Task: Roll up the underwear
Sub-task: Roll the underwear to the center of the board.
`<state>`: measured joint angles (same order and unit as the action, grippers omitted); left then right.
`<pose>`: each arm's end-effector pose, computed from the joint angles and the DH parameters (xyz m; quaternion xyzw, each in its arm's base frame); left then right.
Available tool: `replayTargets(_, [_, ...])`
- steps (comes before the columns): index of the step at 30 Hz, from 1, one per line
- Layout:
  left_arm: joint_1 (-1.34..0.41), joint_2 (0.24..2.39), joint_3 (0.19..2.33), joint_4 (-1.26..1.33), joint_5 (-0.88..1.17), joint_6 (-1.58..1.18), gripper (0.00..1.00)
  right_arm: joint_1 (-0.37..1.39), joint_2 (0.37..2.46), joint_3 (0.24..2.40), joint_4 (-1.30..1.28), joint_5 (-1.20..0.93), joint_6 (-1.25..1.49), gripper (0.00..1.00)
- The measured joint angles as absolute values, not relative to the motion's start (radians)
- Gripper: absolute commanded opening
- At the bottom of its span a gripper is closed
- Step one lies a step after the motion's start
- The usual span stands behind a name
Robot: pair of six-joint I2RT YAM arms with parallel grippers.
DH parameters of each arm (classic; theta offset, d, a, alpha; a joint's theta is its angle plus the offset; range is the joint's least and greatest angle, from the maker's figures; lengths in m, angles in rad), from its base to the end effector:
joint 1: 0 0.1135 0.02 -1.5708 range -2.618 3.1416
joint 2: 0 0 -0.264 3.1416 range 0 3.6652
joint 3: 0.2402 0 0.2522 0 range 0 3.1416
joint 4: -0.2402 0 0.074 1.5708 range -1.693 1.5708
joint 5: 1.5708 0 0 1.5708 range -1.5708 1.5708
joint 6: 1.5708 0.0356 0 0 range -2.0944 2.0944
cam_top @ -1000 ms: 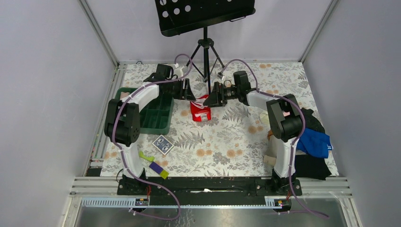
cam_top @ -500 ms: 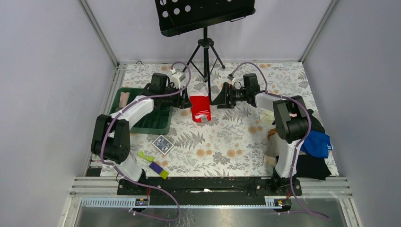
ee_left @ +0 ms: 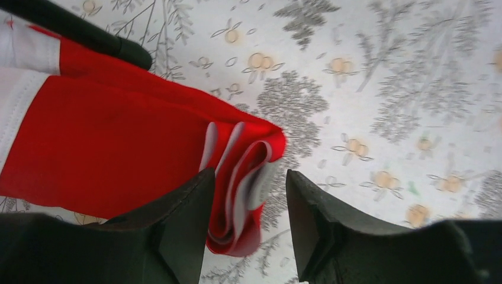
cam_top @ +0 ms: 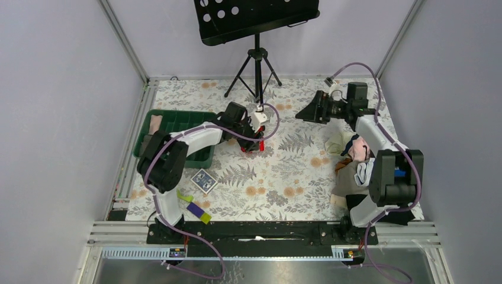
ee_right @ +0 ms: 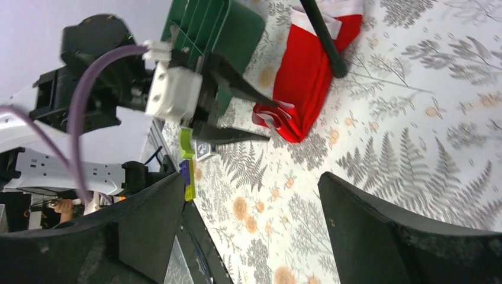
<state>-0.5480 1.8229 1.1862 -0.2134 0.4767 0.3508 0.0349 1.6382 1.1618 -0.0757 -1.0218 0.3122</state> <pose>0.3228 -0.2162 0.1924 0.4700 0.7829 -0.2536 0.3192 0.3605 0.0430 0.2693 -0.1309 0.7872 0.4939 0.3452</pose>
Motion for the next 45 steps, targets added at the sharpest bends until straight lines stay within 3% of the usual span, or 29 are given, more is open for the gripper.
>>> replayTargets(4, [-0.546,1.901,1.227,-0.217,0.429,0.375,0.42,-0.021,1.546,1.098,-0.151,-1.022,0.261,0.9])
replayTargets(9, [-0.546,1.959,1.298,-0.251,0.428,0.406,0.12,-0.039,1.459,1.002,-0.202,-1.023,0.225,0.89])
replayTargets(13, [-0.546,1.963,1.316,-0.287,0.466,0.427,0.03,-0.039,1.437,0.967,-0.232,-1.022,0.183,0.87])
replayTargets(23, [-0.544,1.963,1.248,-0.344,0.702,0.329,0.0,0.008,1.316,0.907,-0.361,-0.947,-0.174,0.83])
replayTargets(29, [-0.544,1.965,1.174,-0.351,0.896,0.232,0.0,0.224,1.233,0.827,-0.426,-0.829,-0.475,0.81])
replayTargets(39, [-0.47,2.101,1.195,-0.376,1.134,0.107,0.0,0.697,1.204,0.601,-0.136,-0.602,-0.851,0.69])
replayTargets(45, [-0.452,2.178,1.251,-0.426,1.216,0.066,0.0,0.757,1.379,0.621,0.0,-0.576,-1.028,0.65])
